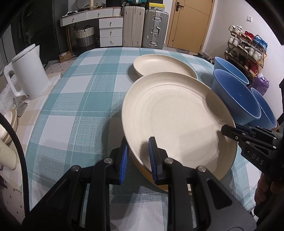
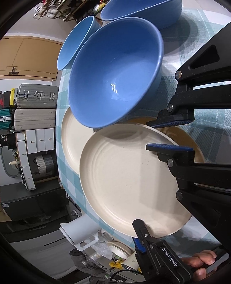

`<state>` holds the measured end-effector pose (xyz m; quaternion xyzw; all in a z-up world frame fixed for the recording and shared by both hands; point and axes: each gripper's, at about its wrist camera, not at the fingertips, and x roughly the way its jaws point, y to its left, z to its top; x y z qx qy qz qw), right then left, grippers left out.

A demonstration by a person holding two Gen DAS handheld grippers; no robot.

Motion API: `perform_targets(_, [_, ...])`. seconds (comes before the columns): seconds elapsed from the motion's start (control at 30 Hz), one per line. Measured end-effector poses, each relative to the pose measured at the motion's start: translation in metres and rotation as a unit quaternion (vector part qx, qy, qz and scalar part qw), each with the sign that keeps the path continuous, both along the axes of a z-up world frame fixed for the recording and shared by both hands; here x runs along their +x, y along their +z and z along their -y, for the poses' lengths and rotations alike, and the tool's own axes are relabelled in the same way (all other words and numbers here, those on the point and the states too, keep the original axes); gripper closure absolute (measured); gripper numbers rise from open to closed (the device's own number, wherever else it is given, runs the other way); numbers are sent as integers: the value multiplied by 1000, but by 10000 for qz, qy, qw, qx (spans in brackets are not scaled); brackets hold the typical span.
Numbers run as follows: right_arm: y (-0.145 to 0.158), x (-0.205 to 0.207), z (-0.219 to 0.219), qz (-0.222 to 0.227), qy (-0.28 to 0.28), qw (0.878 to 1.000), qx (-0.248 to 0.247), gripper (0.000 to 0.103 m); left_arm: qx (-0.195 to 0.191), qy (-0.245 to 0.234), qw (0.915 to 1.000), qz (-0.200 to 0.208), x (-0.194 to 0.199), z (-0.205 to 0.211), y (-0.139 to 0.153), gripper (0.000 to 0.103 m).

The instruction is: Organize plates and bowls

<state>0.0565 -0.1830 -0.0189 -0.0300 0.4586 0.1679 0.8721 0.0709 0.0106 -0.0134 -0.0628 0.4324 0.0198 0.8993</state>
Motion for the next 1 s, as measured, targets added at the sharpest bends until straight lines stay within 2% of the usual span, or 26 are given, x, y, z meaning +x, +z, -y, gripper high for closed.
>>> perform_targets(0.6, [-7, -9, -5, 57, -23, 9995, -324, 84, 310, -134, 9994, -98, 3, 8, -12, 82])
perform_targets(1.0, [-7, -11, -5, 70, 7, 9994, -340, 83, 583, -193, 9978, -251, -1, 16, -16, 79])
